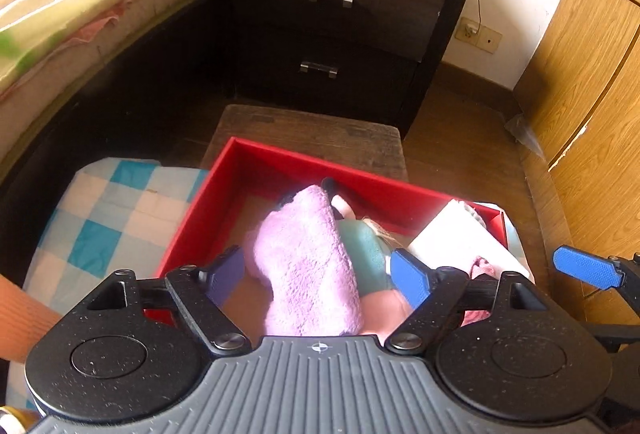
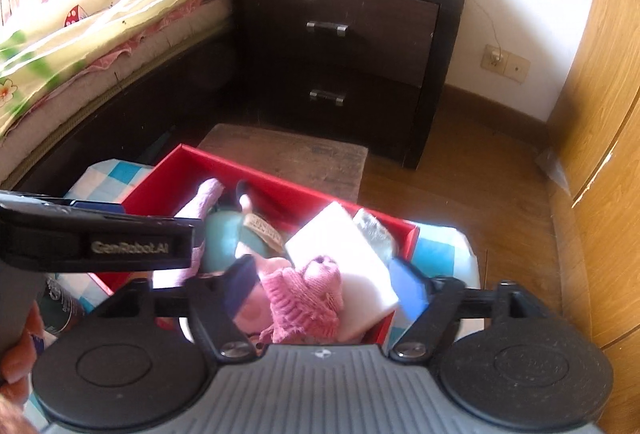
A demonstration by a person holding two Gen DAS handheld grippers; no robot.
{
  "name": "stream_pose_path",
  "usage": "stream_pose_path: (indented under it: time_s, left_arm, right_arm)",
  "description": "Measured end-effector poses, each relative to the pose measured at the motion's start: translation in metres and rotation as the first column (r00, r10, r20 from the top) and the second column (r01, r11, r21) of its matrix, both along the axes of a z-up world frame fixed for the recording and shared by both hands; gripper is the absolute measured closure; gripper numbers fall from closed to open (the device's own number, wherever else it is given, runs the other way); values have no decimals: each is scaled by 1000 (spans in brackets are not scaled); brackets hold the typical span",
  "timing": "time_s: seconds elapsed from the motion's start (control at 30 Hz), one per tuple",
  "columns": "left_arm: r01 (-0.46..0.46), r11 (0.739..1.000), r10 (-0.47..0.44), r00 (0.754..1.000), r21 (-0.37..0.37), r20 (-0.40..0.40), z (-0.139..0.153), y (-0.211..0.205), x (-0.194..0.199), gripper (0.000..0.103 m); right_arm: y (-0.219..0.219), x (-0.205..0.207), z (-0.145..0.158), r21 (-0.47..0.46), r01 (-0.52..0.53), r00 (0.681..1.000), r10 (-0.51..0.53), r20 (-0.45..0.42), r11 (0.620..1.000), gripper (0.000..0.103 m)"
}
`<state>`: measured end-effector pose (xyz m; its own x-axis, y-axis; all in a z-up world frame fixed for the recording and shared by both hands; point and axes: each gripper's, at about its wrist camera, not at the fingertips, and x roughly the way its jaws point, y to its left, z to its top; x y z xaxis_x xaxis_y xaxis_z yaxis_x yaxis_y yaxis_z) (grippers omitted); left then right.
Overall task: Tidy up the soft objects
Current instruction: 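Drop the purple cloth in the box with the left while the right drops the hat, then move the open right gripper toward the blue face masks on the table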
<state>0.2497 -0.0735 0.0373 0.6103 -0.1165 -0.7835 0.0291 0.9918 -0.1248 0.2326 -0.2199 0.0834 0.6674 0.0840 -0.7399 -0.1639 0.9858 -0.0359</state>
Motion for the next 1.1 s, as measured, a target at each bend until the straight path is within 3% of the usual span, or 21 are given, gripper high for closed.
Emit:
stream_pose_path:
  time_s: [0.47,1.1]
  left_arm:
    - [-8,999,8,1000,40,-12,3,9,-31,24]
    - [57,994,-52,997,97,-50,-8,-1,-71,24]
  right_arm:
    - [-6,-23,10,-85,26,1000,-27,-5,996,48]
    - [-20,-52,8,-89,53,998,-56,-31,995,48]
